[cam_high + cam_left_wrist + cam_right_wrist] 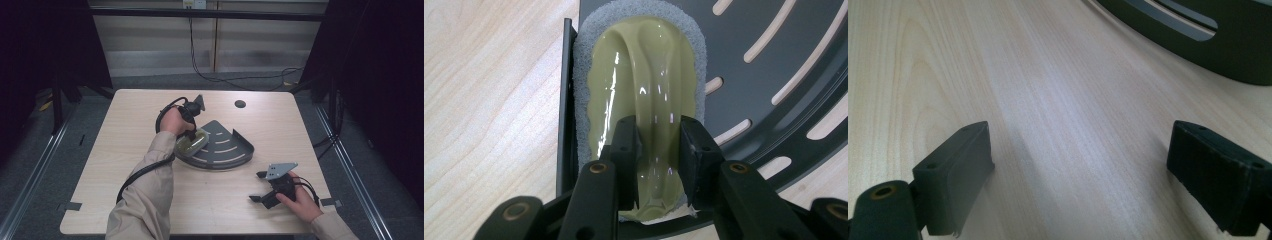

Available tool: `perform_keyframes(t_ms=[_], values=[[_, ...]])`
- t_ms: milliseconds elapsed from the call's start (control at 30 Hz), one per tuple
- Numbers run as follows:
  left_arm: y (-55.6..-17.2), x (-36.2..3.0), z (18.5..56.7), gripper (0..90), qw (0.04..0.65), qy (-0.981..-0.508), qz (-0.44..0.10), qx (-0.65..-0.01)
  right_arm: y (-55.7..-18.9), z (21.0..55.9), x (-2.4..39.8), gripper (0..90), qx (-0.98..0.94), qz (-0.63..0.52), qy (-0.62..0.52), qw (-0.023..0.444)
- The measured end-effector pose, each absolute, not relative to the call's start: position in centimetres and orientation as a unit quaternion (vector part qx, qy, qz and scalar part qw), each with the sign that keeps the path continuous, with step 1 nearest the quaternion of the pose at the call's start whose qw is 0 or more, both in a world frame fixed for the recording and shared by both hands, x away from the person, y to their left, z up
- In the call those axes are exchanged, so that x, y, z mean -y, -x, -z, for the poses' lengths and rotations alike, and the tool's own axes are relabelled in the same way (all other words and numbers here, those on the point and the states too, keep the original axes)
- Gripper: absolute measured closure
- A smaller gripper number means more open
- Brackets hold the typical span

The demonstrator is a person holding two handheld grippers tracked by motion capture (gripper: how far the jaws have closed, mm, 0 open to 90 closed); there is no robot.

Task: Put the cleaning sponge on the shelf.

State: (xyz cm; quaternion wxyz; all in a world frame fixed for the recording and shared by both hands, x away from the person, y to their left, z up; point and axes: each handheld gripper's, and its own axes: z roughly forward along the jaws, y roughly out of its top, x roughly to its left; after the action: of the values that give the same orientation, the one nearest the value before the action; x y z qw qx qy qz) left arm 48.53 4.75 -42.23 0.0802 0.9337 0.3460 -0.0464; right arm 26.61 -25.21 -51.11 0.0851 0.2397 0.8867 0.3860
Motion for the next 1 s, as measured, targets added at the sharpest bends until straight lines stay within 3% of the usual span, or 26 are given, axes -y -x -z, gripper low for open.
perform_keyframes(t_ms=[633,1000], values=[[-48.5,-5.05,42.46,69.0,0.078,-0.932,0.041,-0.352,-26.61,51.11,25.2,10.3,-0.887,-0.386,-0.24,0.085],[-48.42,-5.33,42.62,62.2,0.075,-0.929,0.044,-0.359,-26.59,51.11,25.19,10.3,-0.887,-0.386,-0.241,0.082]])
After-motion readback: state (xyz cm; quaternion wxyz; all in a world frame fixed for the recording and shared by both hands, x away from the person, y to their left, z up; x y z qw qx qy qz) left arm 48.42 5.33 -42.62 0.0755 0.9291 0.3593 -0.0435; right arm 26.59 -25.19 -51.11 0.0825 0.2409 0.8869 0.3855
